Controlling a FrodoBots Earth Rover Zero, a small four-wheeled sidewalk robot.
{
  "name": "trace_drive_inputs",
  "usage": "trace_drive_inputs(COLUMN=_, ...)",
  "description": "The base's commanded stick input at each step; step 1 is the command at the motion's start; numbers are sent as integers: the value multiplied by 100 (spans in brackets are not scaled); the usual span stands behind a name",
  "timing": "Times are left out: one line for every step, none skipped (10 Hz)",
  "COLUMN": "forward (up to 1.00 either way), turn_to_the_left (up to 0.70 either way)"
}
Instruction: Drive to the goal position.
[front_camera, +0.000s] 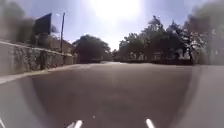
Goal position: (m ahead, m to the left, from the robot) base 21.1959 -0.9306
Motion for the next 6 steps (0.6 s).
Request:
trace_drive_inputs(forward=85, turn_to_the_left=0)
trace_drive_inputs(forward=85, turn_to_the_left=0)
trace_drive_inputs(forward=85, turn_to_the_left=0)
trace_drive_inputs(forward=85, turn_to_the_left=0)
trace_drive_inputs(forward=85, turn_to_the_left=0)
trace_drive_inputs(forward=85, turn_to_the_left=0)
